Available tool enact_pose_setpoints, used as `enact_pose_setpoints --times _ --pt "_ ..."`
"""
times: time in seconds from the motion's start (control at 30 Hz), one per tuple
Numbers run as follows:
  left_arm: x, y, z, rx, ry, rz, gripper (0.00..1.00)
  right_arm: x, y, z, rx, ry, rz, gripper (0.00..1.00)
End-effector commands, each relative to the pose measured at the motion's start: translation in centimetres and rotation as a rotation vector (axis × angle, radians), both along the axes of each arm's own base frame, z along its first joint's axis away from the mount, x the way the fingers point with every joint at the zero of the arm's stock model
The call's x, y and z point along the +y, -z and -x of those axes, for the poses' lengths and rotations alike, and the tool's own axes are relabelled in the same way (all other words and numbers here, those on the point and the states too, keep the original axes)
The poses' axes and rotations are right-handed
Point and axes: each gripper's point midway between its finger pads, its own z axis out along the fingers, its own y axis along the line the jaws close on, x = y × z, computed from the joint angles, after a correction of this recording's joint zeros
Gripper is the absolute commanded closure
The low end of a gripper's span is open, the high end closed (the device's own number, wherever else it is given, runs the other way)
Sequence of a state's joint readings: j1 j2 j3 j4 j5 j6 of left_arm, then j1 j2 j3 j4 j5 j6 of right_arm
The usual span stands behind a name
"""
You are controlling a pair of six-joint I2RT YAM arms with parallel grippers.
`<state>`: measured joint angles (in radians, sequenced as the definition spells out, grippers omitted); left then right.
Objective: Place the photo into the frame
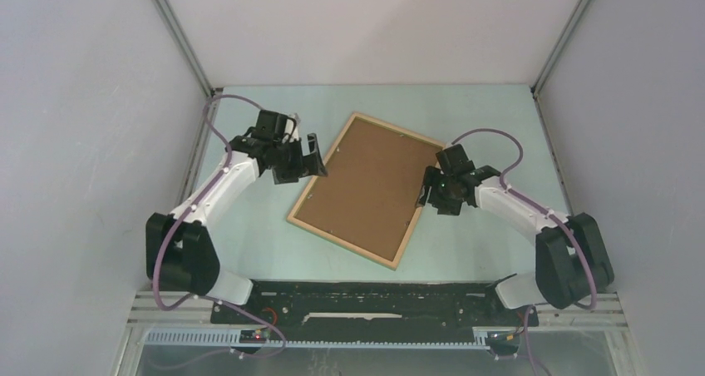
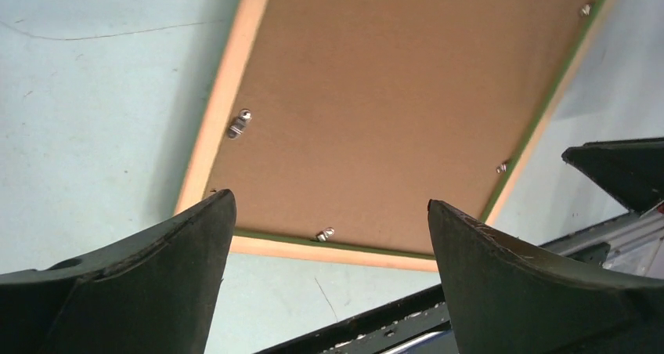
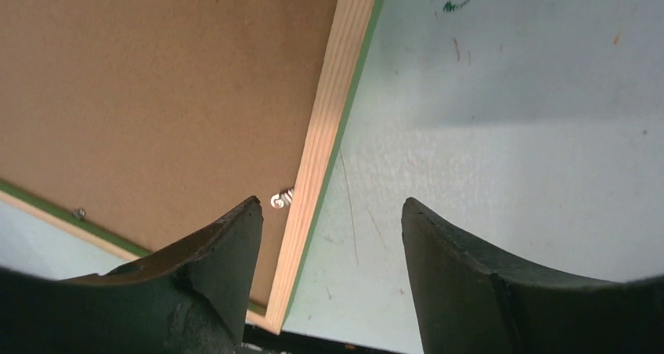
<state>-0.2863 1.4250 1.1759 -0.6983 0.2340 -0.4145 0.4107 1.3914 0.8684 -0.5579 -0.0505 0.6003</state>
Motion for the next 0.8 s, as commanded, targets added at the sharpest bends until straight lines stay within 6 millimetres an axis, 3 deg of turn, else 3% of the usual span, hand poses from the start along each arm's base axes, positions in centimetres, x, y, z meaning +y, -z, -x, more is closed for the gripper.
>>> enact_pose_setpoints --times 0.0,0.1,0.2,0.4,0.5,0.77 --pt "1.7 -0.4 -1.5 -0.015 -0.064 0.030 0.00 0.6 1.1 -2.0 -0.030 0.042 -0.009 0.28" --pt "2.4 0.3 -2.6 0.027 -0.111 0.133 0.00 1.4 1.9 -2.5 -0.025 0.027 -0.037 0.32" --pt "4.5 2.9 -3.8 0.100 -0.196 0.153 0.00 2.1 2.7 -2.9 -0.014 0.006 -0.056 0.34" --pt "6.9 5.8 -4.1 0.148 -0.260 0.129 0.00 2.1 3.7 -4.0 -0.002 -0.036 -0.012 0.40" --pt "7.7 6.4 -3.9 0.161 -0.286 0.138 0.00 1.3 4.2 -4.3 0.009 -0.039 0.024 0.46" --pt "7.2 6.0 -3.7 0.146 -0.257 0.165 0.00 -0.9 4.8 -4.7 0.010 -0.038 0.087 0.65"
